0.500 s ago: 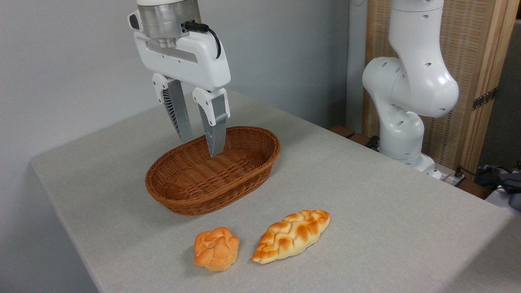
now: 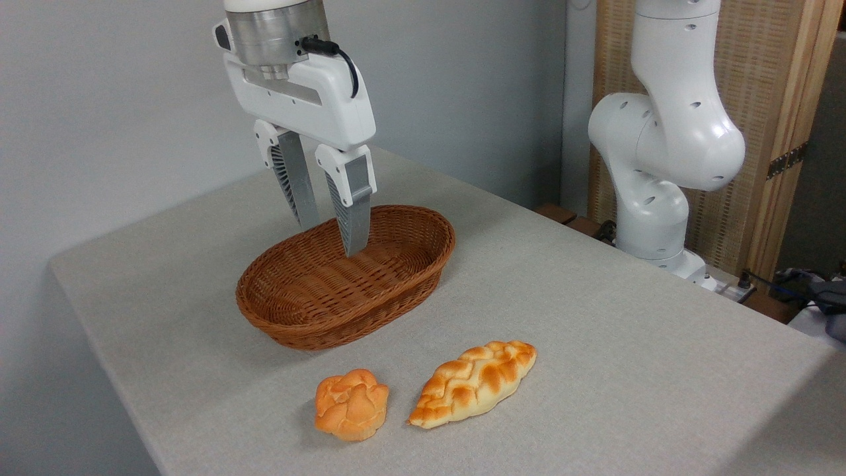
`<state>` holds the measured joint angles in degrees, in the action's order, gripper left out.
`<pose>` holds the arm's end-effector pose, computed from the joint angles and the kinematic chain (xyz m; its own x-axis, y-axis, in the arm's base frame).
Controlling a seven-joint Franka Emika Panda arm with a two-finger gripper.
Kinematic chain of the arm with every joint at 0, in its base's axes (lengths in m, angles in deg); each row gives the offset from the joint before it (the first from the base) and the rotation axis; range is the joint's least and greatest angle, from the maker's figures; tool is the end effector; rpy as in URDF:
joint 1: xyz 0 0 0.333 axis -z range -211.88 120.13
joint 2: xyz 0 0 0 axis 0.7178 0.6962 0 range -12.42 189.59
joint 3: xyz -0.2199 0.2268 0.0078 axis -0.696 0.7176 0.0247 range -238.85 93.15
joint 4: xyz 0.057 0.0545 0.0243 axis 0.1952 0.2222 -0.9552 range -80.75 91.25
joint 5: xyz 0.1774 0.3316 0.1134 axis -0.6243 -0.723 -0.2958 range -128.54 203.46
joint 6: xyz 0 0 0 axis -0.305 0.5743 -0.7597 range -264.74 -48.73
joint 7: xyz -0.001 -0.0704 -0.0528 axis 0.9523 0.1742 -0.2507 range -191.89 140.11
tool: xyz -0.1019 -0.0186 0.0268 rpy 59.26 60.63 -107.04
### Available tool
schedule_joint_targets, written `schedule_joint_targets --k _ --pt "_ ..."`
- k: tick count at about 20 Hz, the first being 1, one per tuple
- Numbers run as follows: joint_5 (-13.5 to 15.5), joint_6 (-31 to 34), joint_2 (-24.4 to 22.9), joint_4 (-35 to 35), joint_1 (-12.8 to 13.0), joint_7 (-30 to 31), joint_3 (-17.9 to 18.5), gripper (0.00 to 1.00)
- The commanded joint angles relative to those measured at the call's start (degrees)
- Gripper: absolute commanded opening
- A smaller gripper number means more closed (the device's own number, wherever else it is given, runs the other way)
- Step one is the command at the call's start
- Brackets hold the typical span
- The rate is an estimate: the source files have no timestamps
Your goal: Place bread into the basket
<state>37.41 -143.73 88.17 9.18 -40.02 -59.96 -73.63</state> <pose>0.5538 -0.0643 0.6022 0.7579 -0.6523 0.0064 -0.6523 -0.7579 -0.0056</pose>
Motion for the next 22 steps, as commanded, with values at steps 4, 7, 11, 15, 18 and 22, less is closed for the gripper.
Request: schedule_joint_targets --k 4,7,11,15,18,22 --pt "0.8 1.4 -0.7 -0.2 -0.3 -1.4 0.2 1.00" --pt "0.9 -1.8 -1.5 1.0 -1.5 -1.3 0.3 1.00" --pt "1.1 -11.0 -0.7 4.2 -2.3 -1.3 3.1 1.00" --pt "0.8 -22.8 2.6 9.1 -2.4 -1.4 6.7 1.00" --pt "0.1 -24.2 4.8 10.2 -2.4 -2.2 6.8 1.00" --pt "0.1 -26.4 5.5 12.9 -2.3 -2.2 6.1 1.00"
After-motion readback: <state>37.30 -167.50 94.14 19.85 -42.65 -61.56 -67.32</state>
